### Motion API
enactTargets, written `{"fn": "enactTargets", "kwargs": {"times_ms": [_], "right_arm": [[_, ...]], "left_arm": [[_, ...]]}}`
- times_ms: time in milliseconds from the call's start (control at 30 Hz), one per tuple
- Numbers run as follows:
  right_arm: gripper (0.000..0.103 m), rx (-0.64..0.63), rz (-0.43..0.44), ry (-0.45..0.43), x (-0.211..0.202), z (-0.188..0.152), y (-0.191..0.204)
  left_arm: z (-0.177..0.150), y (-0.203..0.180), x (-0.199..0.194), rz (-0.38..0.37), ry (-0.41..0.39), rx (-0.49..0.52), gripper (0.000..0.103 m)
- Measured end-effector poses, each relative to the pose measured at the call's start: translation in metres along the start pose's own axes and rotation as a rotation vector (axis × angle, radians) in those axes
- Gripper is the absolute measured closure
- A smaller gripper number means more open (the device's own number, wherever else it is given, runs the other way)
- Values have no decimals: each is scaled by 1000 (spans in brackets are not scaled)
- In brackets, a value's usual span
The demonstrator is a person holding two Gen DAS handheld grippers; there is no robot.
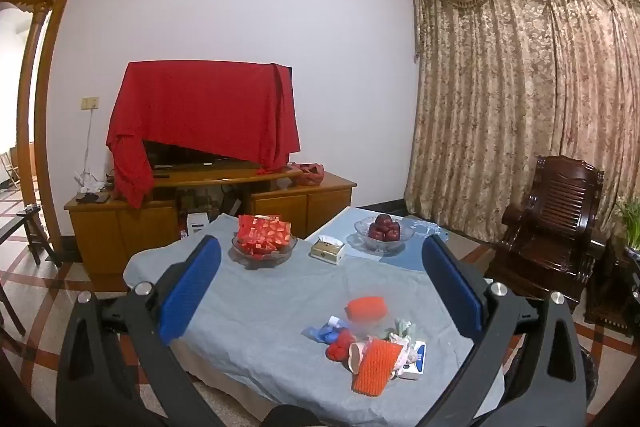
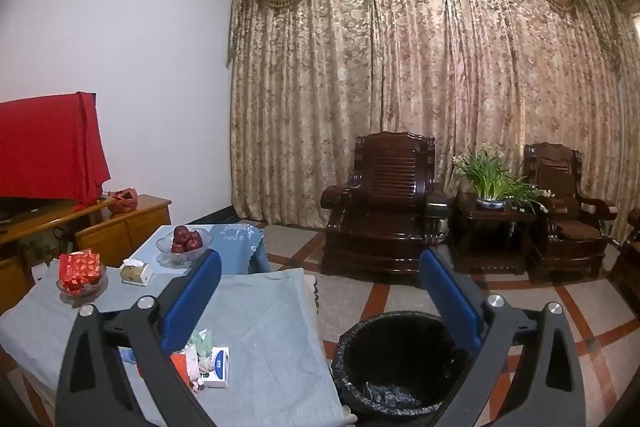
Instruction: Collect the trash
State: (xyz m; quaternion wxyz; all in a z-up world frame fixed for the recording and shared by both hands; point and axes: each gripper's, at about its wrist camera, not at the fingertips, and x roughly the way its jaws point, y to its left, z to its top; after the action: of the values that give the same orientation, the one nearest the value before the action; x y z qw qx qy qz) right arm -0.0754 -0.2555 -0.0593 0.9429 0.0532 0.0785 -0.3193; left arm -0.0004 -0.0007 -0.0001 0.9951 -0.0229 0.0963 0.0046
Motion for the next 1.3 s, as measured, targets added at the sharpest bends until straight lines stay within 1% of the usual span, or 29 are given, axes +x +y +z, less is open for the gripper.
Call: {"fn": "enactTargets", "kwargs": {"times_ms": [200,300,500,533,900,933,1133,1300], "right_arm": [[6,-7,-3,1,-1,1,0],[6,-2,1,3,-1,2,0],[6,-4,0,3,-1,3,-2],[6,-4,0,5,0,3,-2],[6,-3,0,5,-2,6,-3],[6,-3,0,5,-2,6,-4],[6,-1,-1,5,-2,6,-6],[6,-3,-1,6,-2,6,-5]], "left_arm": [[0,0,0,1,3,-1,5],[-2,10,5,4,3,-7,5],[-2,13,7,6,5,-4,5],[-1,9,5,6,5,-5,5],[-3,15,8,5,9,-6,5],[-2,9,6,3,8,-3,5],[-2,14,12,3,10,-2,5],[-6,10,10,4,11,1,5]]}}
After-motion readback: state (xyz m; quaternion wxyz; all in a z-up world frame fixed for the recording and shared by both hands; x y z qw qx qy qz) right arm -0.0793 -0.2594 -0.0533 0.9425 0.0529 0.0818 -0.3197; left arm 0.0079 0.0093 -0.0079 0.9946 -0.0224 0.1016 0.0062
